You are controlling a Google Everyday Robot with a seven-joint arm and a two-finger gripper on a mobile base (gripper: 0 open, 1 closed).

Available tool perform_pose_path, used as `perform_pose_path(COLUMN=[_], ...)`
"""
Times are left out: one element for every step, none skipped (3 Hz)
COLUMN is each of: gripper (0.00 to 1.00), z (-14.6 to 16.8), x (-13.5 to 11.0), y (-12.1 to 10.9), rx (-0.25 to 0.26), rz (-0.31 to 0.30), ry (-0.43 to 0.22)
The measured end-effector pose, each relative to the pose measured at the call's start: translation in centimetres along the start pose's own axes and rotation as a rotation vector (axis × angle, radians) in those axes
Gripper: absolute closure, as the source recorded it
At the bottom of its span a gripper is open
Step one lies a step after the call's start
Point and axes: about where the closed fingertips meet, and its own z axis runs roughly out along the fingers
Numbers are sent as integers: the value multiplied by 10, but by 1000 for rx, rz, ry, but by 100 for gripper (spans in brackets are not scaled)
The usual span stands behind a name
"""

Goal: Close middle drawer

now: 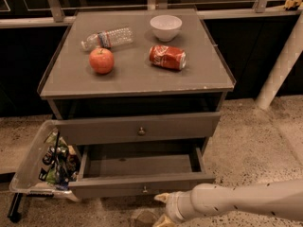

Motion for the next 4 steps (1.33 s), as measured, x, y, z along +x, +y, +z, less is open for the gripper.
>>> perform_pose_path(gripper=[59, 83, 100, 100], z=[18, -12, -67, -115], x=[-15, 41, 118, 158], y=[-6, -37, -88, -153], rx=[-35, 40, 186, 333], rz=[-31, 68, 169, 250], ry=[-175, -266, -198, -65])
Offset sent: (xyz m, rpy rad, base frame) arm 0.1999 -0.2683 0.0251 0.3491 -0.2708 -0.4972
